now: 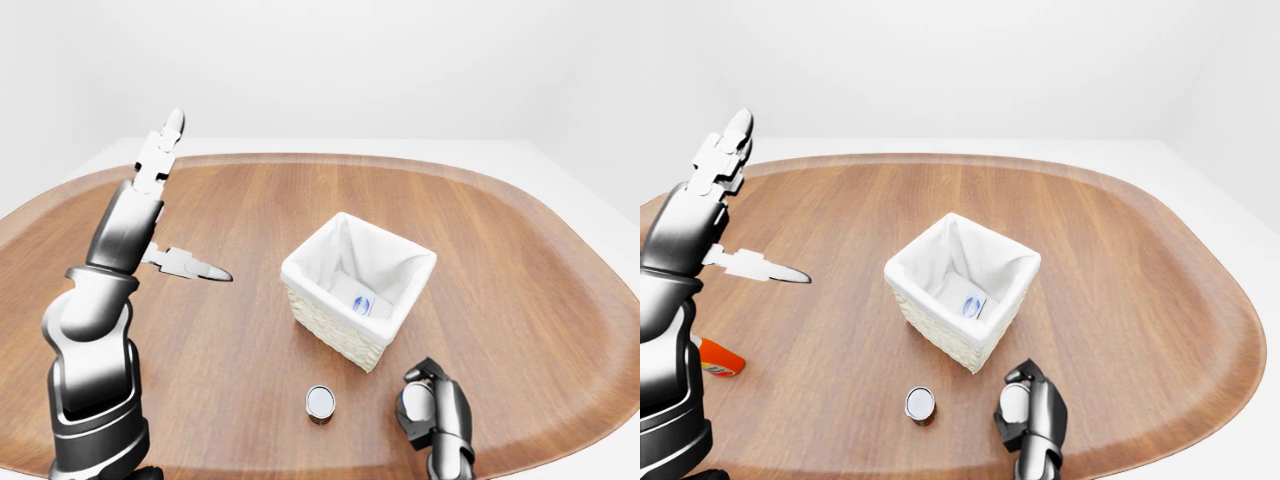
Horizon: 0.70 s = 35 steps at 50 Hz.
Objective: Pick up the alphabet soup and the cream cheese box, and put them in the basket.
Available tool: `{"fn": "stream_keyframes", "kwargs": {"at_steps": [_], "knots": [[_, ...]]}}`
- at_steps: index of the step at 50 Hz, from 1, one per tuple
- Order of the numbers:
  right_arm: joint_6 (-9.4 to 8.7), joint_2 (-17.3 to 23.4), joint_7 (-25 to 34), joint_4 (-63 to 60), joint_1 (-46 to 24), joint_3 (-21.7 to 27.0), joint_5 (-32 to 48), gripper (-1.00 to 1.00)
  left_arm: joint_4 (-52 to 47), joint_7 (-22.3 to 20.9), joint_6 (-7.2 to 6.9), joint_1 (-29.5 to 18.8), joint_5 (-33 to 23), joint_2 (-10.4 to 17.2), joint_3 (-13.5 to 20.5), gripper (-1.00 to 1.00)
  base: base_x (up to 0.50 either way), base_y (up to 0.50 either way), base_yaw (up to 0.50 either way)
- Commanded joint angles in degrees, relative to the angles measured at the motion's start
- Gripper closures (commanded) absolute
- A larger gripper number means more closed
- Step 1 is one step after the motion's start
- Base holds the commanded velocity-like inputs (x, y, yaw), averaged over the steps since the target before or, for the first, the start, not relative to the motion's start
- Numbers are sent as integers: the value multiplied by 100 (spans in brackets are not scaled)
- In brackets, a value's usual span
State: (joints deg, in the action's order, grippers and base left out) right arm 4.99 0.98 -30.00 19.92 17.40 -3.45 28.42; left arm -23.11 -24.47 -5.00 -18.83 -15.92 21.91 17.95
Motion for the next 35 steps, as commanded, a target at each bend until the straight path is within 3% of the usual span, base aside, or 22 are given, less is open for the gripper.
{"fn": "stream_keyframes", "kwargs": {"at_steps": [1,18,35], "knots": [[1,-50,0,-1075,363,-4,94,100,-43,1,0,-84,57,-67,44,-100,0,0,0],[1,-99,7,-2650,658,147,-70,100,20,21,0,-83,60,-76,44,-100,0,0,0],[1,-190,429,-3660,583,279,-71,100,-46,20,0,-72,90,-72,66,-100,0,0,0]]}}
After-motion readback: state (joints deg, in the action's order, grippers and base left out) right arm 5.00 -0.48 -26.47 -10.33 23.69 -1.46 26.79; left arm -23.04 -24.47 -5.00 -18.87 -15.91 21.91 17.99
